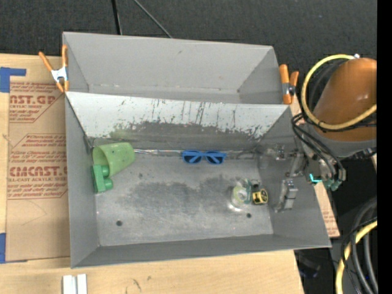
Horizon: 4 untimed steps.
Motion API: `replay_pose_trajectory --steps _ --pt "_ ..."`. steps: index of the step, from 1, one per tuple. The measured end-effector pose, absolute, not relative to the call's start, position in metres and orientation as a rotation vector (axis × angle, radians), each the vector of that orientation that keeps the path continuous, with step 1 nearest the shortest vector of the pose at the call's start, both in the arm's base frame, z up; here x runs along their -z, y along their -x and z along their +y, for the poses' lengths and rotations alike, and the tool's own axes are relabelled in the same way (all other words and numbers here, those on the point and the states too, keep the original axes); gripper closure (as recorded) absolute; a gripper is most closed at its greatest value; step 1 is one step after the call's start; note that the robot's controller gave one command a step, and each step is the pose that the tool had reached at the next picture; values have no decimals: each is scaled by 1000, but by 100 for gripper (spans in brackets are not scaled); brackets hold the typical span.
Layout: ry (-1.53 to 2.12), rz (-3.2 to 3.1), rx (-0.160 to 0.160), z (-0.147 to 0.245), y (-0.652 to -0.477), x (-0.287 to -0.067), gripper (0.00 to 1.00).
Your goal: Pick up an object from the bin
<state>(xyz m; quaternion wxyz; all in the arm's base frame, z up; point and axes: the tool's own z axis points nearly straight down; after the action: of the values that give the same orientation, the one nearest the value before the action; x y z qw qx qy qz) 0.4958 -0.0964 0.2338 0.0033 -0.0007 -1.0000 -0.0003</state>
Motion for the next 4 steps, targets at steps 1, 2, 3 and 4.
replay_pose_trajectory --steps 1,2,3,4 --pt "-346 -3117 3 -97 -521 -80 0" --pt "-346 -3123 1 -97 -523 -84 100" --pt "-298 -3137 -4 -96 -525 -206 100" --pt "-140 -3130 5 -91 -492 -120 100"
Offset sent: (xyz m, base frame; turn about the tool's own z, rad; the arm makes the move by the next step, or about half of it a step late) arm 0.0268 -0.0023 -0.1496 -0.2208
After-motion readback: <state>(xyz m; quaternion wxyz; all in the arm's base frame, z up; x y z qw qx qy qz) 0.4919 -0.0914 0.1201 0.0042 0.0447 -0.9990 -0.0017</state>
